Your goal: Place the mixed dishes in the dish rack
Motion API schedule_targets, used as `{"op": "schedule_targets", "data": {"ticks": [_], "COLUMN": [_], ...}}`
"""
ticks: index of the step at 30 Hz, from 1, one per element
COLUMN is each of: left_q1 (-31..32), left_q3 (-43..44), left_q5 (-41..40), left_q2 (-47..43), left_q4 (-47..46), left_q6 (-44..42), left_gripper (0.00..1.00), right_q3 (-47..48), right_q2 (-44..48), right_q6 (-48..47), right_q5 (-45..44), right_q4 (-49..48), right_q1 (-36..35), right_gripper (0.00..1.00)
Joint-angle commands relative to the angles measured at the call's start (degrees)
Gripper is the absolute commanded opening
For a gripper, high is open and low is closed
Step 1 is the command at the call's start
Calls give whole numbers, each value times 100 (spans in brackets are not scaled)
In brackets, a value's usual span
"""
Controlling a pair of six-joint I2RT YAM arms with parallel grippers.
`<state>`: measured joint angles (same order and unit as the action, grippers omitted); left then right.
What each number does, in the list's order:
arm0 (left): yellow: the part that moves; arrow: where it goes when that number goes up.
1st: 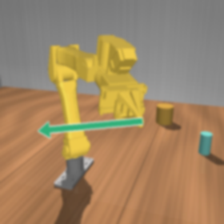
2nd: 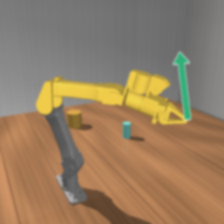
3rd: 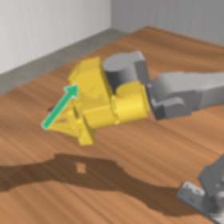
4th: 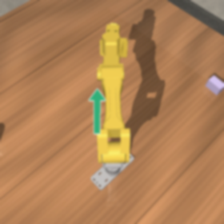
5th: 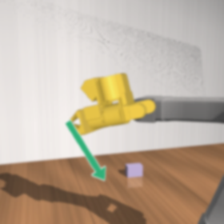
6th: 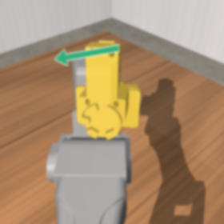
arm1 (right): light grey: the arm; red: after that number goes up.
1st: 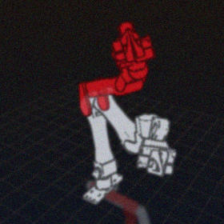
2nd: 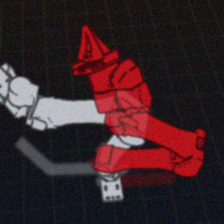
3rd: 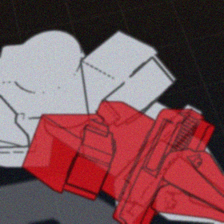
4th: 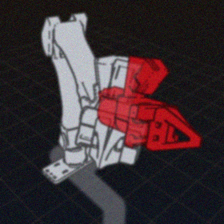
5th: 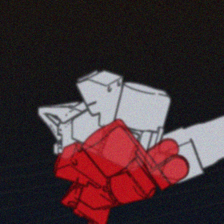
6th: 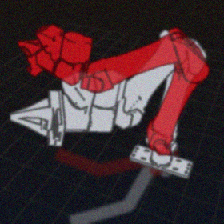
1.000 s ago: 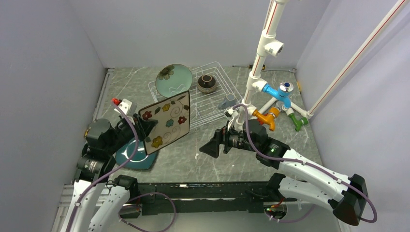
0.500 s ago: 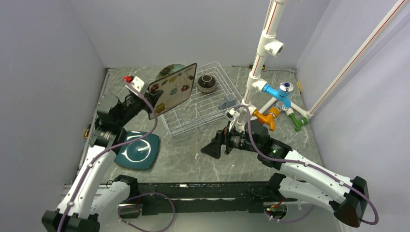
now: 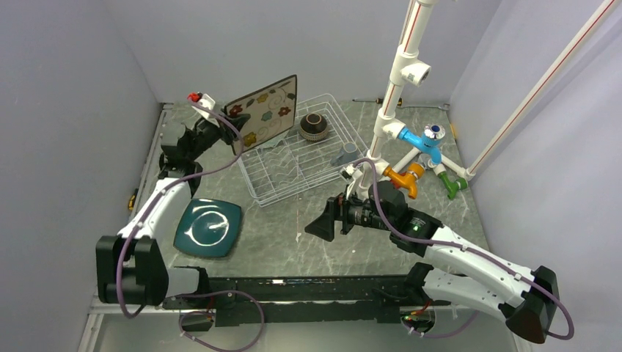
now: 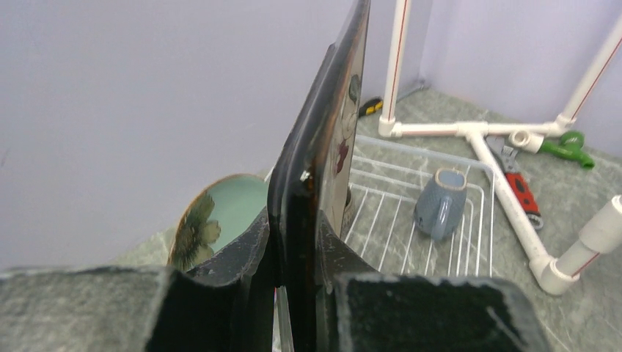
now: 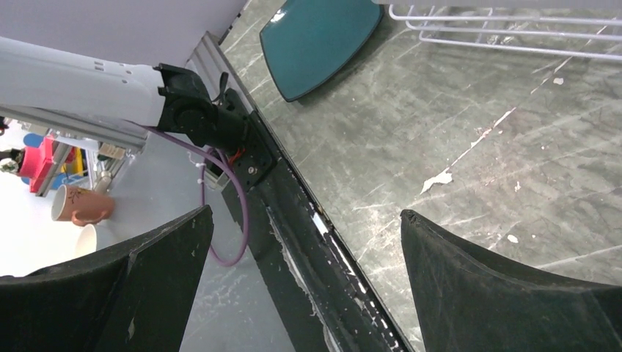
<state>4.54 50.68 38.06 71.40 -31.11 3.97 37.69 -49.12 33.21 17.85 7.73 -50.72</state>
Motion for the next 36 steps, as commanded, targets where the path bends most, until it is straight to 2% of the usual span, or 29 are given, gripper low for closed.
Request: {"op": "schedule_targets", "data": {"ticks": [1, 3, 5, 13, 20, 36], "left_q1": [-283, -359, -387, -377, -376, -307], "left_q3": [239, 163, 225, 144, 45, 4], "left_q5": [695, 730, 932, 1243, 1434, 1294], "left_q2": [298, 605, 835, 1047, 1318, 1917], "left_q4": [-3779, -4387, -4491, -4140, -4270, -4076], "left_q6": [1095, 1523, 1700, 1366, 1187, 758], "left_gripper": [0, 0, 0, 0, 0, 0], "right_q3": [380, 373, 358, 241, 257, 310], "right_q2": [-89, -135, -166, -72, 40, 52], "right_q6": [38, 73, 124, 243, 247, 237], "right_q5": [-141, -130, -110, -135, -175, -235], "right_q4": [-43, -100, -165, -225, -92, -26], "right_q1": [-27, -31, -41, -72, -78, -86], "right_gripper": [100, 100, 100, 100, 100, 100]}}
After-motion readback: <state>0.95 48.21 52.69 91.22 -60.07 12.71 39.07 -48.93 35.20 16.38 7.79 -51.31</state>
